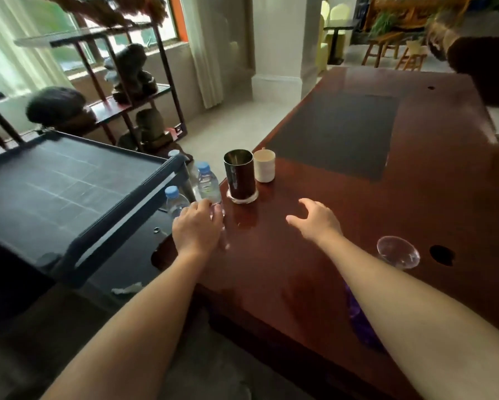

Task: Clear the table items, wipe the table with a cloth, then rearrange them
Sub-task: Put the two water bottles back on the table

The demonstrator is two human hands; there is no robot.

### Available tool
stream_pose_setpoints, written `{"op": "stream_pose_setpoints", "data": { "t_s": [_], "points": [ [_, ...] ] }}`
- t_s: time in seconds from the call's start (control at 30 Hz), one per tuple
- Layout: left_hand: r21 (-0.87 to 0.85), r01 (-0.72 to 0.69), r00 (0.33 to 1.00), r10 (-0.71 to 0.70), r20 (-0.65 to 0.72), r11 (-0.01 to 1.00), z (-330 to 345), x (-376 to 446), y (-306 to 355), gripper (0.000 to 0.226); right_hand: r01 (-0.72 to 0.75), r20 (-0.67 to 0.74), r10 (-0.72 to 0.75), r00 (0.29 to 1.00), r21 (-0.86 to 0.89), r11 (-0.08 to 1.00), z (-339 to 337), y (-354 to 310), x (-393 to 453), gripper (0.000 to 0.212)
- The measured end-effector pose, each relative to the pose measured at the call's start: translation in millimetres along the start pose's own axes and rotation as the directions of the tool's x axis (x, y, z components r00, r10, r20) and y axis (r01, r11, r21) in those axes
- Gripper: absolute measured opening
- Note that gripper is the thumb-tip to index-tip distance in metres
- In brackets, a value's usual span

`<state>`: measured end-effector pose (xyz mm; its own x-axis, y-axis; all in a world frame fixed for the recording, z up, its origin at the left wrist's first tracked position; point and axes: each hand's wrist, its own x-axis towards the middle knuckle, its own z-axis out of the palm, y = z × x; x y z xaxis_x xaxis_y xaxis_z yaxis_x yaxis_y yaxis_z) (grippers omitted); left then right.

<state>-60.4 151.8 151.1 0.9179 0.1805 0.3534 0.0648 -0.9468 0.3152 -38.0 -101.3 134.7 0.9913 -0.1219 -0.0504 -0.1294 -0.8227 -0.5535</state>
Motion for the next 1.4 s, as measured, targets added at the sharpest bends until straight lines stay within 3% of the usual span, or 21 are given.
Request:
{"op": "stream_pose_setpoints", "data": {
  "t_s": [0.13, 0.3, 0.63, 0.87, 0.97, 1.13, 1.4],
  "points": [
    [-0.059, 0.224, 0.971, -0.228, -0.065, 0.973, -6.5, -2.7, -47.7, 0.043, 0.07, 0.097, -0.076, 0.992, 0.067, 0.995, 33.5, -43.9, 19.1, 0.075],
    [-0.241, 0.417, 0.899, -0.437, -0.036, 0.876, 2.9, 10.9, -84.3, 0.08, 0.112, 0.165, -0.143, 0.976, 0.185, 0.976, 70.6, -88.9, 43.2, 0.085],
    [-0.484, 0.438, 0.899, -0.382, 0.216, 0.757, 53.2, 43.2, -120.3, 0.126, 0.043, 0.21, -0.147, 0.967, 0.433, 0.9, 138.1, -144.3, 107.3, 0.106],
    [-0.638, 0.426, 0.899, -0.378, 0.221, 0.642, 86.4, 62.6, -125.8, 0.126, 0.032, 0.146, -0.139, 0.979, 0.569, 0.822, 172.5, -170.6, 149.3, 0.12],
    [-0.688, 0.412, 0.9, -0.386, 0.204, 0.597, 94.0, 67.8, -122.3, 0.115, 0.053, 0.114, -0.157, 0.981, 0.618, 0.785, 183.7, -174.1, 161.2, 0.106],
    [-0.722, 0.415, 0.877, -0.454, 0.156, 0.554, 104.7, 70.4, -119.3, 0.071, 0.029, 0.088, -0.097, 0.991, 0.573, 0.819, 196.4, -172.8, 165.6, 0.073],
    [-0.746, 0.369, 0.892, -0.436, 0.117, 0.554, 116.2, 75.9, -106.0, 0.063, 0.057, 0.023, -0.089, 0.996, 0.61, 0.791, 192.6, -167.6, 157.7, 0.055]
  ]
}}
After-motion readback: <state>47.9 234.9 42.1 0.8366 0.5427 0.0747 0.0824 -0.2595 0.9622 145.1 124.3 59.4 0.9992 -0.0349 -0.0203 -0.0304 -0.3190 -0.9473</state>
